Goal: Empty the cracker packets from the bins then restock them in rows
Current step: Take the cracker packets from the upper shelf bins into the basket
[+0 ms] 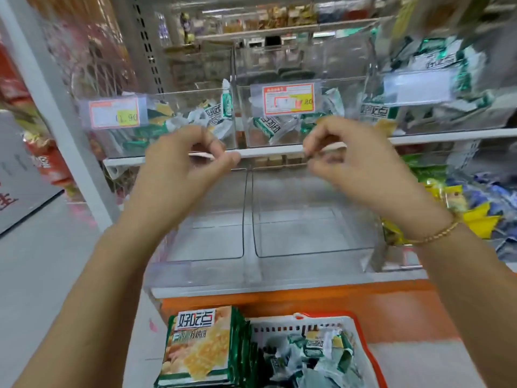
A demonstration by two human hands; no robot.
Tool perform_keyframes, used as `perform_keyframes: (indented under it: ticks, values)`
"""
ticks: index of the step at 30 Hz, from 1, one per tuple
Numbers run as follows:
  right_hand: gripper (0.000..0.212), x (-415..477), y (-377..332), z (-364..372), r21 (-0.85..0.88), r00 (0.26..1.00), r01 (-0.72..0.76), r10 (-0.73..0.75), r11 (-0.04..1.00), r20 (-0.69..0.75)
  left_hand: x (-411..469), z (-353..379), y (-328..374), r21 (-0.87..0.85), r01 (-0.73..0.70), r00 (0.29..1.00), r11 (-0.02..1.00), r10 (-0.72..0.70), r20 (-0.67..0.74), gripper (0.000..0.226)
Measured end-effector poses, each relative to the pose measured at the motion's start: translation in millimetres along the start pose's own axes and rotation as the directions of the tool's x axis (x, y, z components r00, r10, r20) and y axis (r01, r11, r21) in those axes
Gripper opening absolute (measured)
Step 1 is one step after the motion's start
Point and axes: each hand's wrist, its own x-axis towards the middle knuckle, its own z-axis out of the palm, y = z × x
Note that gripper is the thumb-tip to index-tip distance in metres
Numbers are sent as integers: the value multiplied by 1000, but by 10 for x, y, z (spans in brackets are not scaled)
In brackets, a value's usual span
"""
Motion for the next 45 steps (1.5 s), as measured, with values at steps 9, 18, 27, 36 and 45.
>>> perform_keyframes:
  ticks: [9, 18, 27, 36, 45]
  values:
    - [42, 1455, -71, -978, -568, 987, -66, 136, 820, 81, 1314, -31, 127, 231, -126, 986, 965, 147, -75, 63]
    - [76, 2479, 145, -336, -622, 599, -50, 522, 782, 608, 1413, 85, -6, 308, -181, 978, 934, 136, 161, 73]
    - [28, 2673, 166, 79, -594, 452, 6, 528, 804, 719, 1436, 80, -146, 242, -218, 971, 946, 185, 153, 79]
    - [33, 2805, 461, -216, -516, 843, -227, 432, 826, 320, 1432, 78, -150, 202, -217, 970, 955, 189, 150, 77]
    - [12, 2824, 331, -128, -137, 630, -539, 506, 831, 589, 1424, 80, -151, 191, -211, 973, 959, 187, 137, 78]
